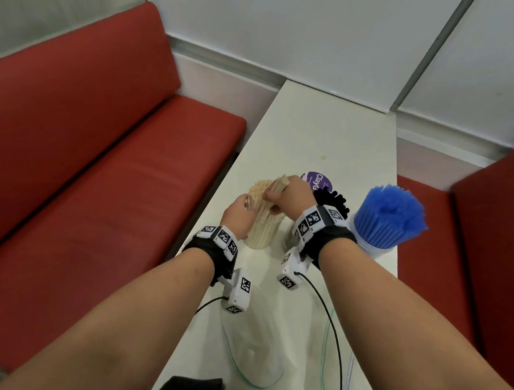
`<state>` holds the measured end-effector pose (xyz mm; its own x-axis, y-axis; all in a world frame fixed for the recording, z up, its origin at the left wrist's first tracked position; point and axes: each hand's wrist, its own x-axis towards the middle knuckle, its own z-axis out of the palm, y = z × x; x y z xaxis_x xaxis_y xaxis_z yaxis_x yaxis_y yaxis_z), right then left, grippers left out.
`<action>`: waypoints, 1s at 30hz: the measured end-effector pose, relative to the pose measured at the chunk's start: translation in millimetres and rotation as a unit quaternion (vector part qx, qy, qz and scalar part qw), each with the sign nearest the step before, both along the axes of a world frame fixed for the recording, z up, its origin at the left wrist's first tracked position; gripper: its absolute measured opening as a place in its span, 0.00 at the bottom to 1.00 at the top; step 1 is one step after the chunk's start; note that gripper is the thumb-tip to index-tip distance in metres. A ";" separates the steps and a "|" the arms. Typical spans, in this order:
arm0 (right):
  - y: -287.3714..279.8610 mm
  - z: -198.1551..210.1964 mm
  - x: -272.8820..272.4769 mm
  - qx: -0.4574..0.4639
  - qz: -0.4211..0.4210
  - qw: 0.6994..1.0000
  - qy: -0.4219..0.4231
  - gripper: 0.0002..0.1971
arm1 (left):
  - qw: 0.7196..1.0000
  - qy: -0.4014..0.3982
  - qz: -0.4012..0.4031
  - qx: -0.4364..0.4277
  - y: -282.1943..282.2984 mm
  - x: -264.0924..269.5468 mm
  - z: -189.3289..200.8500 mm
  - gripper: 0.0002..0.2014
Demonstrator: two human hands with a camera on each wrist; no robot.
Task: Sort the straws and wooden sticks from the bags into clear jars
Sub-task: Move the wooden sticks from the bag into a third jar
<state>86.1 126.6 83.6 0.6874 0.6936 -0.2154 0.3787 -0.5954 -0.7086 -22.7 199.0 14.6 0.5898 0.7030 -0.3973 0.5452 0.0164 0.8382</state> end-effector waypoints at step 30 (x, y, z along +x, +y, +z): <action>29.7 -29.1 -17.8 0.026 0.094 0.934 -0.343 0.37 | 0.988 -0.011 0.039 -0.149 16.9 -6.6 -5.0 0.43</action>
